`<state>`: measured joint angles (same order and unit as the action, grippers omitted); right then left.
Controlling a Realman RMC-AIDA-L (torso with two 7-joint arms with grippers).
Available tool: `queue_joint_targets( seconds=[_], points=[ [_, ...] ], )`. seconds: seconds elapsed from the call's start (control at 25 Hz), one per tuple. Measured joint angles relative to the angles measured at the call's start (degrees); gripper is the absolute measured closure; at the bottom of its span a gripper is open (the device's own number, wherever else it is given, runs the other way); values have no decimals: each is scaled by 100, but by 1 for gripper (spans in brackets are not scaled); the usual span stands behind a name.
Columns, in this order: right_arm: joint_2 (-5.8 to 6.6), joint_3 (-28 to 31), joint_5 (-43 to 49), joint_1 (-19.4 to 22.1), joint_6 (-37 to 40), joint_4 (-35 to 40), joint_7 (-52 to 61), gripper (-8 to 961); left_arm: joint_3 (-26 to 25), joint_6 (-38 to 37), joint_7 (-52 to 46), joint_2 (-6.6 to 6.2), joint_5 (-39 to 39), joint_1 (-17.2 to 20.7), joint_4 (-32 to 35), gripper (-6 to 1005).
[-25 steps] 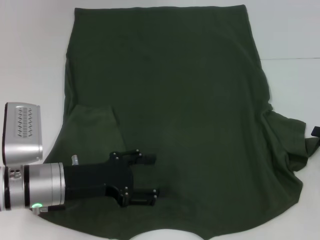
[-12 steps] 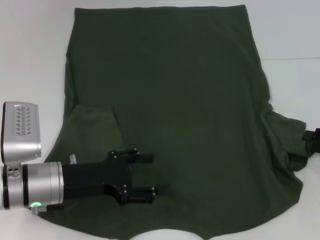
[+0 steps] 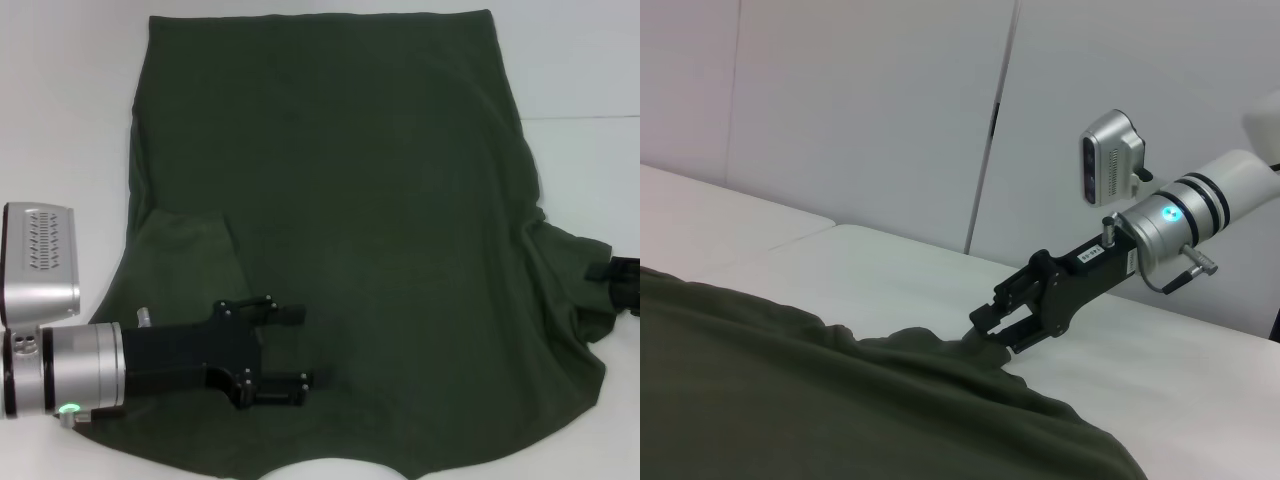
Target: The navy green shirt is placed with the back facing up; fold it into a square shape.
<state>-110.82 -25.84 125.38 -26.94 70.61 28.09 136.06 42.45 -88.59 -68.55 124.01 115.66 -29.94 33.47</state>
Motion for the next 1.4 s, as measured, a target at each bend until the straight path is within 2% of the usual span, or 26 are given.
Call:
queue_joint_targets(
  seconds=[0.24, 0.48, 0.92, 1.0, 1.4],
  points=[
    [-112, 48, -20, -126, -157, -36, -67, 444, 0, 30, 0, 0, 0, -2, 11, 140],
    [-123, 38, -24, -169, -266, -155, -70, 507, 0, 52, 0, 0, 0, -6, 19, 140],
    [-116, 0, -4, -158, -237, -135, -173, 567, 1, 61, 0, 0, 0, -28, 52, 141],
    [-116, 0, 11, -168, -253, -136, -207, 788, 0, 62, -3, 0, 0, -29, 72, 141],
    [-97, 40, 4, -151, -258, -110, -248, 933, 0, 62, -16, 0, -4, -30, 83, 141]
  ],
)
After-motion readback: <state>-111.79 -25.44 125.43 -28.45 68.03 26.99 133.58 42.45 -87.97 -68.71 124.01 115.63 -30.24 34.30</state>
